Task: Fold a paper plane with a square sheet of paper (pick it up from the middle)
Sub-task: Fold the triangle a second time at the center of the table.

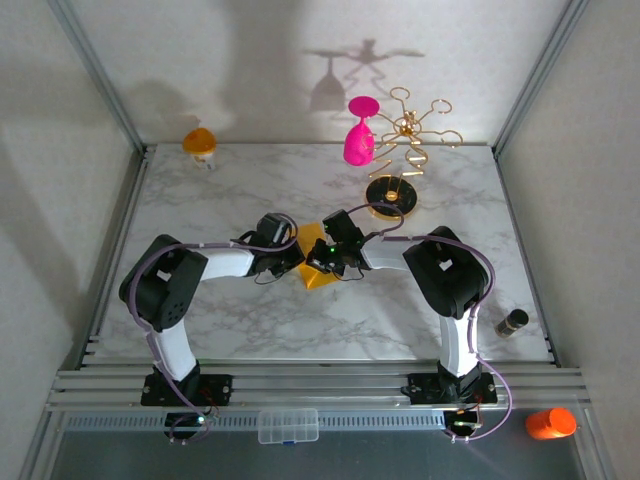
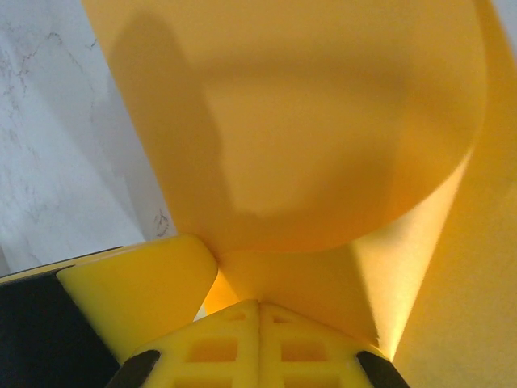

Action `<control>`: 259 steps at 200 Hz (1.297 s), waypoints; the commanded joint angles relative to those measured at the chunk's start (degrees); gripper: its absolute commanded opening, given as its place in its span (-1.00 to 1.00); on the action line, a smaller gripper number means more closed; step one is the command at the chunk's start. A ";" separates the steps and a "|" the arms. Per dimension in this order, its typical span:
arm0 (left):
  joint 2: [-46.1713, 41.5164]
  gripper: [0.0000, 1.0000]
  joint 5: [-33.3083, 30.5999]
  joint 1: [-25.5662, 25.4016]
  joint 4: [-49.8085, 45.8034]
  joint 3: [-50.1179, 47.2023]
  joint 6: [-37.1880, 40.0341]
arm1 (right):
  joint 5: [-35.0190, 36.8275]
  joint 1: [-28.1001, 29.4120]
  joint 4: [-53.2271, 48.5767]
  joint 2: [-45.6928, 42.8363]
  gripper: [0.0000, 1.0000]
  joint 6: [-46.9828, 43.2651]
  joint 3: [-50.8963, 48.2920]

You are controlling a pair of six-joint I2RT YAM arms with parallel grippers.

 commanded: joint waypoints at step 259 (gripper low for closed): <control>-0.98 -0.94 -0.47 -1.14 -6.98 6.49 8.05 | 9.40 -4.14 -2.26 -1.06 -0.97 -0.37 -4.02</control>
